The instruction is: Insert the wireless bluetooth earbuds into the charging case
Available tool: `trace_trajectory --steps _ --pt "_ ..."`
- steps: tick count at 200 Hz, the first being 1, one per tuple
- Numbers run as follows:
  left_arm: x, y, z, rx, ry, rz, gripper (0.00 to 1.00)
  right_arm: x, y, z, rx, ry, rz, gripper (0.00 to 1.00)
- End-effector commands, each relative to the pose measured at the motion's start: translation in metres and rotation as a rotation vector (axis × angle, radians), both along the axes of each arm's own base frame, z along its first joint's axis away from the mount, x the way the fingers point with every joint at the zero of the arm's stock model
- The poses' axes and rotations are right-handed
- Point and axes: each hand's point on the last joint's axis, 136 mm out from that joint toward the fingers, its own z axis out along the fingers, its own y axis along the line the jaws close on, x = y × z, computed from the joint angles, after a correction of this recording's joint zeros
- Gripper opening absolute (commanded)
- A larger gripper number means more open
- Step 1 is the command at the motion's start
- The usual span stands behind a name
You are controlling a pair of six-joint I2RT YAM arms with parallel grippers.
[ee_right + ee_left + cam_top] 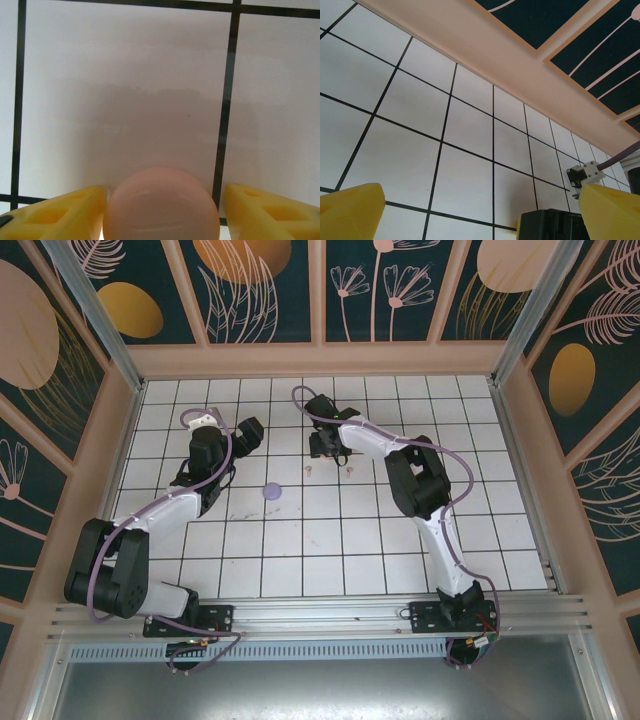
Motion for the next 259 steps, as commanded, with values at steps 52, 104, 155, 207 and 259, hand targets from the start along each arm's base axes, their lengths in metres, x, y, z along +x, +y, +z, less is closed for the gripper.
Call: trace_trajectory --steps 52,104,155,207,259 --pt "0.003 -0.003 0.008 -0.027 -0.028 -0.019 0.99 -0.008 0.001 -0.006 -0.028 0.027 0.026 0.41" --pt "-0.007 -0.020 0.021 -0.063 -0.066 -0.129 0.99 -0.005 0.004 0.038 0.052 -0.028 0.006 0.31" --pt "-0.036 -0.040 0.034 -0.174 -0.141 -0.275 0.99 -0.013 -0.005 0.117 0.236 -0.118 -0.073 0.31" --pt "-0.066 -0.062 0.042 -0.298 -0.238 -0.390 0.99 -0.035 -0.012 0.181 0.471 -0.169 -0.194 0.31" --pt "-0.087 -0.112 0.053 -0.362 -0.337 -0.524 0.99 -0.061 -0.010 0.217 0.774 -0.135 -0.368 0.31"
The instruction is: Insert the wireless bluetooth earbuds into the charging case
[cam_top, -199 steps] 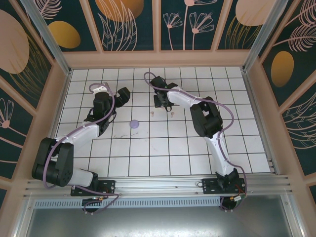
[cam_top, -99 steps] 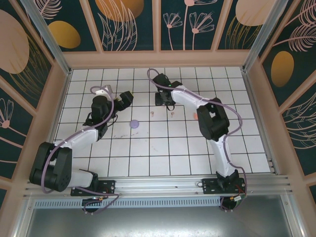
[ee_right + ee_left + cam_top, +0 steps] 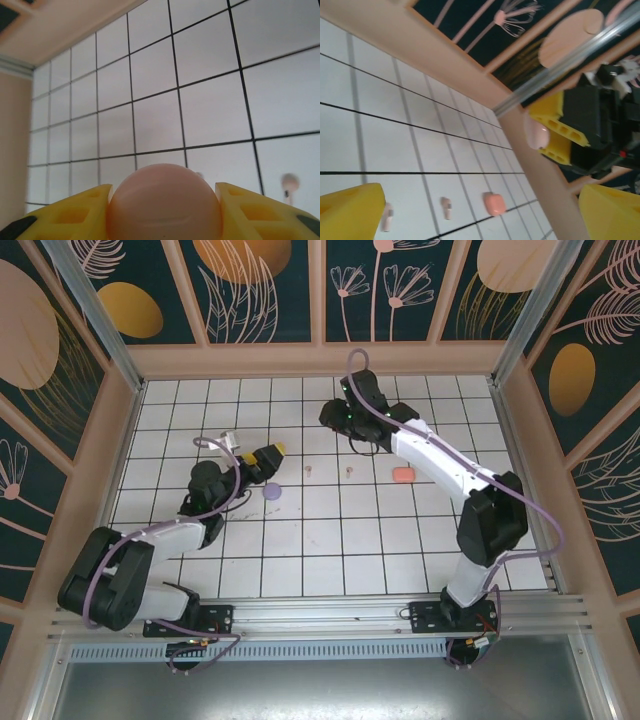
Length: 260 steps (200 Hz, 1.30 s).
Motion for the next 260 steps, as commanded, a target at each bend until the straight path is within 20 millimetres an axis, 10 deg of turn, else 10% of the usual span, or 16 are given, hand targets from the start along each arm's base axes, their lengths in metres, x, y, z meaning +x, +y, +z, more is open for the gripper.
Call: trace_trajectory --steps 1,96,165,260 --pt "-0.009 -0.021 0.030 -0.090 -0.130 -0.062 0.99 -0.009 0.006 0.022 0.211 0.027 -0.091 0.31" --pt "-0.008 -0.065 0.034 -0.190 -0.204 -0.138 0.90 -0.046 0.016 0.021 0.398 0.143 -0.261 0.30" --pt "-0.001 -0.083 0.025 -0.190 -0.198 -0.185 0.64 -0.050 0.033 0.026 0.404 0.145 -0.228 0.29" --pt "0.005 -0.096 0.027 -0.204 -0.200 -0.203 0.65 -0.054 0.040 0.027 0.405 0.146 -0.209 0.29"
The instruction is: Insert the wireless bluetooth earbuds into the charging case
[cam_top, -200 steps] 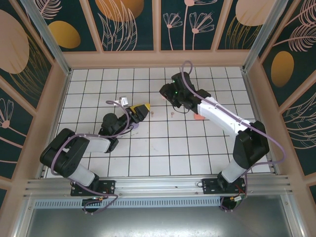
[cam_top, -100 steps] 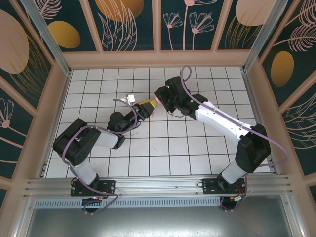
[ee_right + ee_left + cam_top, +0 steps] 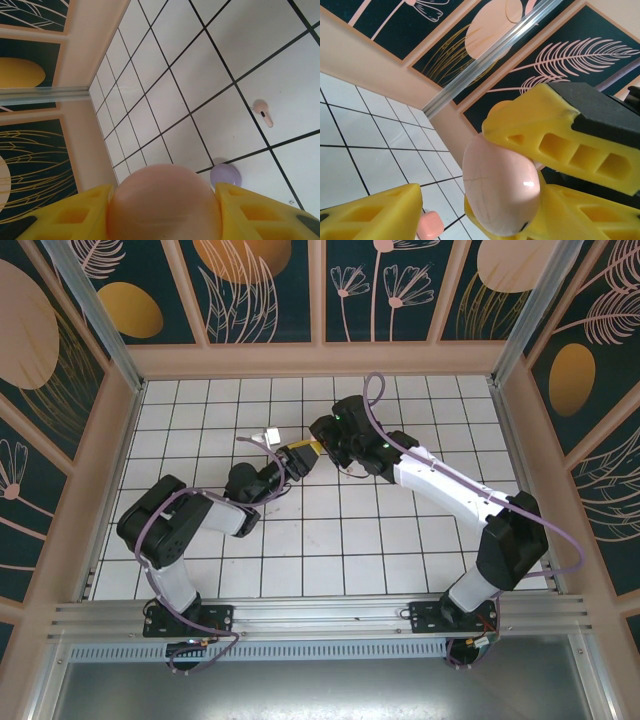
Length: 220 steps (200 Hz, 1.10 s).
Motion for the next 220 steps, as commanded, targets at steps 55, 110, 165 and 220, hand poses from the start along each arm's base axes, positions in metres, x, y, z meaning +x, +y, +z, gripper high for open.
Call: trace_trajectory --steps 55,110,165,220 --pt "0.003 -0.011 0.014 -0.039 -0.046 -0.032 0.52 0.001 0.009 0.020 0.042 -0.041 0.007 0.29" --pt "0.003 -0.012 0.014 -0.042 -0.052 -0.037 0.28 0.000 0.011 0.019 0.048 -0.041 0.011 0.29" --pt "0.003 -0.013 0.017 -0.048 -0.057 -0.043 0.14 -0.001 0.012 0.023 0.058 -0.050 0.013 0.30" --pt "-0.001 -0.012 0.018 -0.057 -0.055 -0.052 0.04 0.014 -0.013 0.058 0.073 -0.133 -0.051 0.73"
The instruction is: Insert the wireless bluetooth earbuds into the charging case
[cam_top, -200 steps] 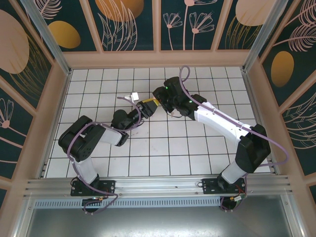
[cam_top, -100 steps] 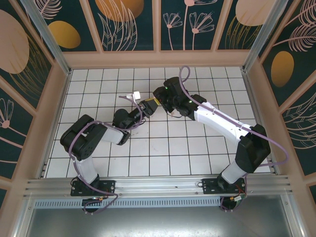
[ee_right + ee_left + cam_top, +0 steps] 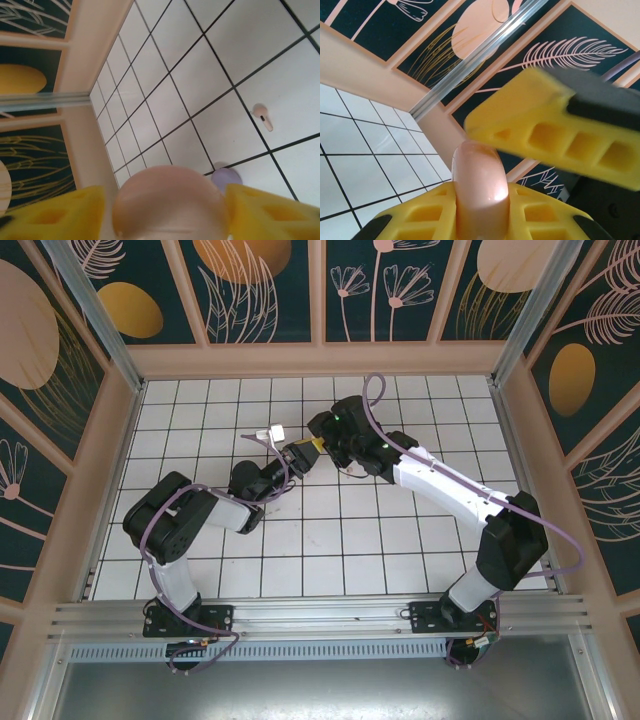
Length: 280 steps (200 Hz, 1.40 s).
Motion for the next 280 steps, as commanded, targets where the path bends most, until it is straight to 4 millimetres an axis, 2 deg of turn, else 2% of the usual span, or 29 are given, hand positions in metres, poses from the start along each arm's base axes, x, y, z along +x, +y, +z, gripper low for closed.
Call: trace_trajectory --steps 1,26,46,76,83,86,98,122,160,182,185,187,190,266,270,280 --pt "-0.002 -0.002 0.011 -0.031 -0.030 -0.018 0.04 0.010 -0.012 0.055 0.073 -0.120 -0.029 0.73" --pt "-0.006 -0.003 0.013 -0.014 -0.042 -0.035 0.02 0.012 -0.041 0.075 0.059 -0.181 -0.073 0.75" --pt "-0.011 -0.007 0.016 0.026 -0.065 -0.064 0.00 0.008 -0.066 0.082 0.026 -0.230 -0.081 0.74" --pt "-0.020 -0.021 0.023 0.119 -0.118 -0.151 0.00 -0.002 -0.110 0.077 -0.076 -0.302 -0.075 0.74" --pt "-0.023 -0.025 0.025 0.139 -0.132 -0.181 0.00 -0.008 -0.113 0.076 -0.097 -0.324 -0.045 0.74" --pt "-0.024 -0.027 0.026 0.149 -0.137 -0.195 0.00 -0.006 -0.122 0.075 -0.114 -0.337 -0.054 0.74" --pt "-0.027 -0.035 0.027 0.182 -0.149 -0.247 0.00 -0.007 -0.135 0.075 -0.170 -0.405 -0.022 0.74" --pt "-0.033 -0.046 0.030 0.225 -0.169 -0.336 0.00 -0.017 -0.135 0.072 -0.253 -0.527 0.141 0.74" --pt "-0.043 -0.056 0.038 0.252 -0.198 -0.448 0.00 -0.045 -0.110 0.065 -0.290 -0.689 0.429 0.74" --pt "-0.048 -0.060 0.041 0.266 -0.204 -0.504 0.00 -0.056 -0.103 0.058 -0.300 -0.725 0.522 0.74" --pt "-0.048 -0.060 0.041 0.269 -0.203 -0.508 0.00 -0.057 -0.102 0.058 -0.300 -0.729 0.531 0.74" --pt "-0.051 -0.059 0.050 0.264 -0.223 -0.506 0.00 -0.057 -0.102 0.057 -0.300 -0.730 0.536 0.74" --pt "-0.052 -0.058 0.053 0.265 -0.231 -0.508 0.00 -0.059 -0.101 0.056 -0.300 -0.733 0.545 0.74" --pt "-0.057 -0.059 0.050 0.287 -0.219 -0.540 0.00 -0.066 -0.096 0.042 -0.288 -0.728 0.609 0.72" --pt "-0.054 -0.060 0.062 0.279 -0.245 -0.534 0.00 -0.066 -0.096 0.041 -0.288 -0.726 0.609 0.72" --pt "-0.054 -0.061 0.063 0.279 -0.248 -0.534 0.00 -0.066 -0.095 0.038 -0.287 -0.721 0.608 0.72"
